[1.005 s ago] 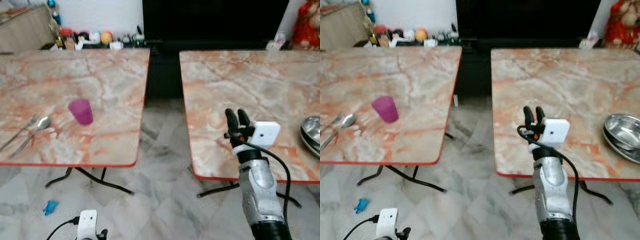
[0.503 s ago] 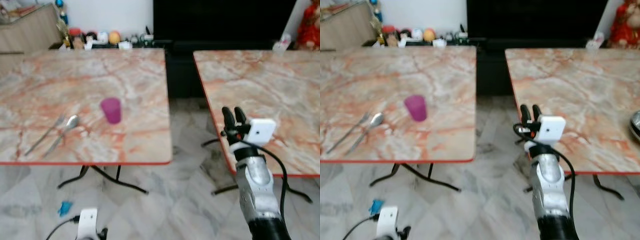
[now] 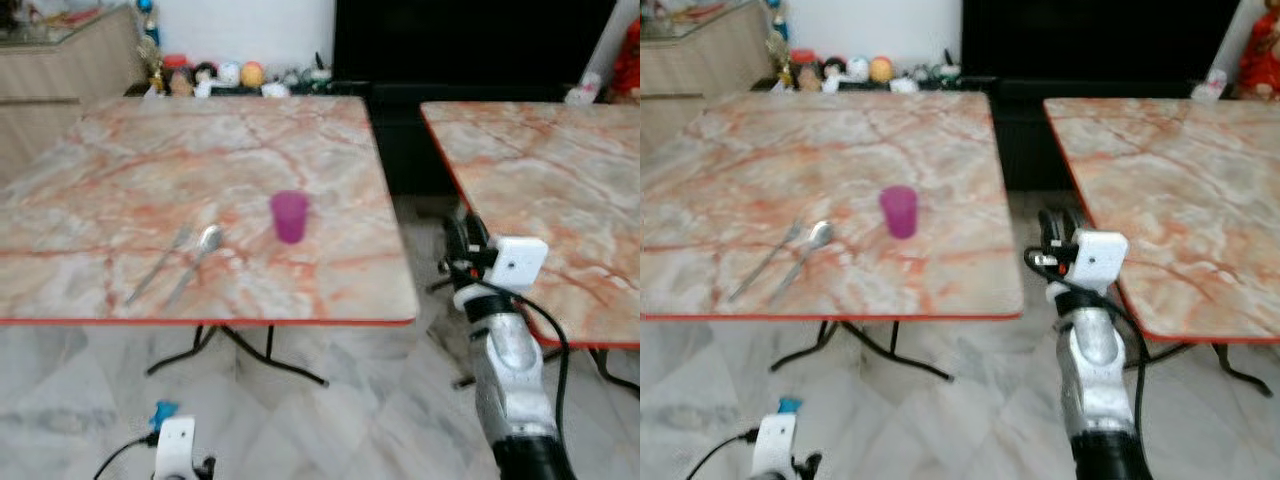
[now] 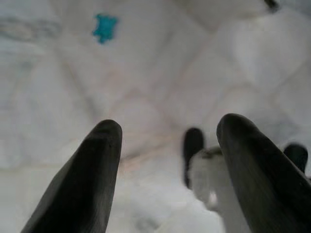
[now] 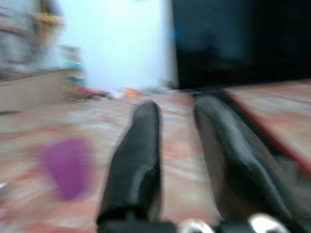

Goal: Setting the table

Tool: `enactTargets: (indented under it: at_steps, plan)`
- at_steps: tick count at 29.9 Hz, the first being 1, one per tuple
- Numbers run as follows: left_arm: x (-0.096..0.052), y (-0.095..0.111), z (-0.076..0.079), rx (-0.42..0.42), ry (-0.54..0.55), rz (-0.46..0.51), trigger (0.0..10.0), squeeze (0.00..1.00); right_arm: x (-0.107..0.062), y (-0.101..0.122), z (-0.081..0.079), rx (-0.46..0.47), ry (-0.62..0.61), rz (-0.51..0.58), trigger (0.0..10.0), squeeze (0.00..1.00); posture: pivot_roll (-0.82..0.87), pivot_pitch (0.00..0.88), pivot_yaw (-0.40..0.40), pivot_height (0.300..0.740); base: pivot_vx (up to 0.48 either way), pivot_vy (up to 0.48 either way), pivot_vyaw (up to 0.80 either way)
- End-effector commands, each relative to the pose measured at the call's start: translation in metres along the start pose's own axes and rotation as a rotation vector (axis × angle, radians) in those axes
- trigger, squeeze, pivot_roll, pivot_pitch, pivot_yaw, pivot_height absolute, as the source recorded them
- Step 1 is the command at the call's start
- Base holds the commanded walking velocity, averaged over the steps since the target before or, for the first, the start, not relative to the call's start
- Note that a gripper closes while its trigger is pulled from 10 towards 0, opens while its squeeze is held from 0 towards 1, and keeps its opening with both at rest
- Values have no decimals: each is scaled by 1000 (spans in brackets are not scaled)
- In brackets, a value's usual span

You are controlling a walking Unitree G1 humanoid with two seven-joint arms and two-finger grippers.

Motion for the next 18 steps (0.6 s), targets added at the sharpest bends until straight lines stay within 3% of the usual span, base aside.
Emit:
enactTargets:
  at_steps: [1, 18]
  plan:
    - [0, -4, 6, 4, -10, -13, 10000, 0, -1, 4, 11, -15, -26, 10, 10000, 0, -5, 0, 2, 740, 0, 349, 0]
    - [-1, -9, 4, 6, -7, -23, 10000, 0, -1, 8, 8, 4, -23, 29, 10000, 0, -12, 0, 3, 740, 0, 345, 0]
Point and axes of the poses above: a point about 5 cm out from each wrist's last joint towards the gripper, its own x axis pointing out of the wrist towards the gripper, its own y axis along the axis of the wrist's last joint, z = x × y, the point moved 6 cm from there along x, pointing out of the wrist towards the gripper, and after that the axes turned 2 degrees about x, right-handed, at the moved point
